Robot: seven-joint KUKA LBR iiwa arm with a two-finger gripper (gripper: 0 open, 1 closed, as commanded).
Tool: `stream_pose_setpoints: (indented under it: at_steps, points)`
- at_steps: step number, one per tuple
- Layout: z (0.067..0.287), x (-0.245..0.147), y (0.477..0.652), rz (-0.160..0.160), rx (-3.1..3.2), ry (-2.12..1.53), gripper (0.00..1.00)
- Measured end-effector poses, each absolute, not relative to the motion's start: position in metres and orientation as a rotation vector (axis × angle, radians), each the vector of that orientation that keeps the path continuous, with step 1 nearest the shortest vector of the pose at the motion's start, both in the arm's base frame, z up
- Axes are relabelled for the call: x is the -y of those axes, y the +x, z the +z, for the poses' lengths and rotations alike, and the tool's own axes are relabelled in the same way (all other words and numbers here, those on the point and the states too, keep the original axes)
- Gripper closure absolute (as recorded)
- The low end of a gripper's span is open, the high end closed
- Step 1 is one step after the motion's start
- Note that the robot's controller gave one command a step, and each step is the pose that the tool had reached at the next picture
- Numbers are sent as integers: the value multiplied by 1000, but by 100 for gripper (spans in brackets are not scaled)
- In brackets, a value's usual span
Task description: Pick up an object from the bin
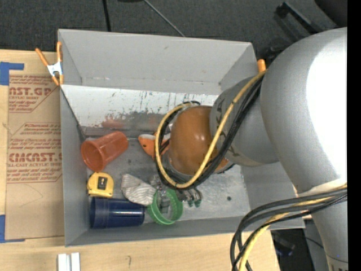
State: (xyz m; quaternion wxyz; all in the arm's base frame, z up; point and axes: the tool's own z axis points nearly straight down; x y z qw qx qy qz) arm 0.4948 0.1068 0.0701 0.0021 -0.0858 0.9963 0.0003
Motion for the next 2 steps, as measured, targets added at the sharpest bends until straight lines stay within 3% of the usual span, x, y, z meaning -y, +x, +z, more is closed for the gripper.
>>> stream_pose_setpoints:
  at_steps: [1, 2]
  points:
    - [85, -110, 511, 0, -3123, -357, 100]
    - [209, -103, 522, 0, -3118, -363, 100]
